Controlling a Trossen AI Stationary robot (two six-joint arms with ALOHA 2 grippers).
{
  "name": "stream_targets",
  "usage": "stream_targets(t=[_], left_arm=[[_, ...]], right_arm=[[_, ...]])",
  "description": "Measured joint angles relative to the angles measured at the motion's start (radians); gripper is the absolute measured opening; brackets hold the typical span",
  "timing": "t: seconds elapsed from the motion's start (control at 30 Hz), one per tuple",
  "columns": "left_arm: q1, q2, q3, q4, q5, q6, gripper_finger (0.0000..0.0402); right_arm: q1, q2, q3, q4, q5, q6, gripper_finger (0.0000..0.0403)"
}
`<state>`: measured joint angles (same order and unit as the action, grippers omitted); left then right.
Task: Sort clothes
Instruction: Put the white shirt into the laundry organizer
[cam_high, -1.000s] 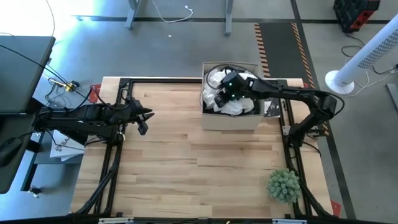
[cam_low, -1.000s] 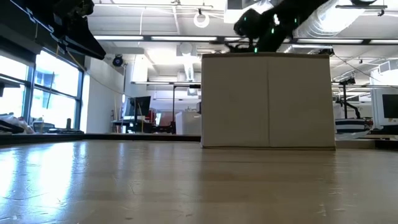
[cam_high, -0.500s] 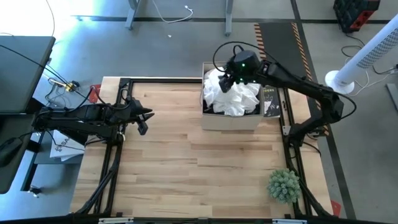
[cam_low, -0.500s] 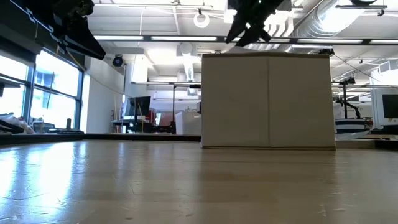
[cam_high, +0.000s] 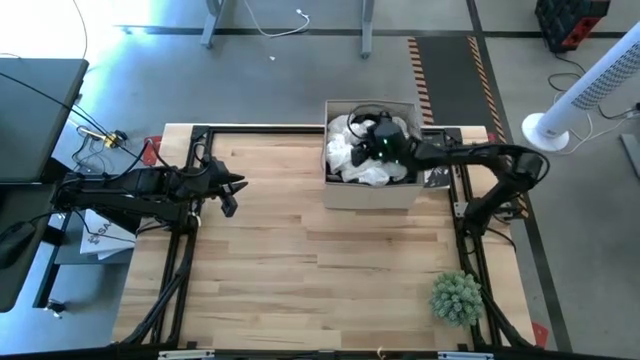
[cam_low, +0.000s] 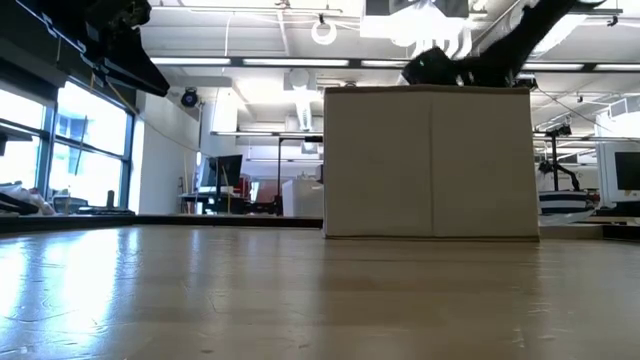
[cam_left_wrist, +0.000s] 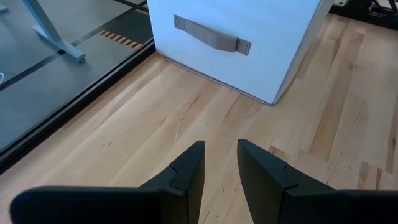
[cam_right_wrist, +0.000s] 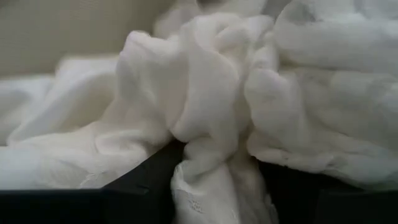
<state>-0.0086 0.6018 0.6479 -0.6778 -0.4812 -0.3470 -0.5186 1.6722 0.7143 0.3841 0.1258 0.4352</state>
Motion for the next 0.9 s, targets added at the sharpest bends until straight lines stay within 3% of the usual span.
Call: stream_targets(t=[0.1, 0.27, 0.53, 0.7, 0.9], left_arm=[[0.0, 0.0, 0.0, -0.001, 0.0, 0.0, 0.0093], [0.0, 0.0, 0.0, -0.004, 0.0, 0.0, 0.0093], [0.0, 0.0, 0.0, -0.005, 0.0, 0.0, 0.0093], [0.0, 0.0, 0.0, -0.005, 0.0, -0.001, 0.0093], [0.0, 0.0, 0.0, -0.006, 0.0, -0.001, 0.0093]], right_arm=[[0.004, -0.026, -0.007, -0.012, 0.009, -0.022, 0.0196], [0.006, -0.14, 0.1, -0.239, -0.012, -0.066, 0.0197], [0.018, -0.256, 0.447, -0.795, 0.002, -0.044, 0.0197], [0.06, -0.247, 0.464, -0.649, 0.109, -0.182, 0.0197], [0.063, -0.129, 0.366, -0.469, 0.029, -0.16, 0.0197]])
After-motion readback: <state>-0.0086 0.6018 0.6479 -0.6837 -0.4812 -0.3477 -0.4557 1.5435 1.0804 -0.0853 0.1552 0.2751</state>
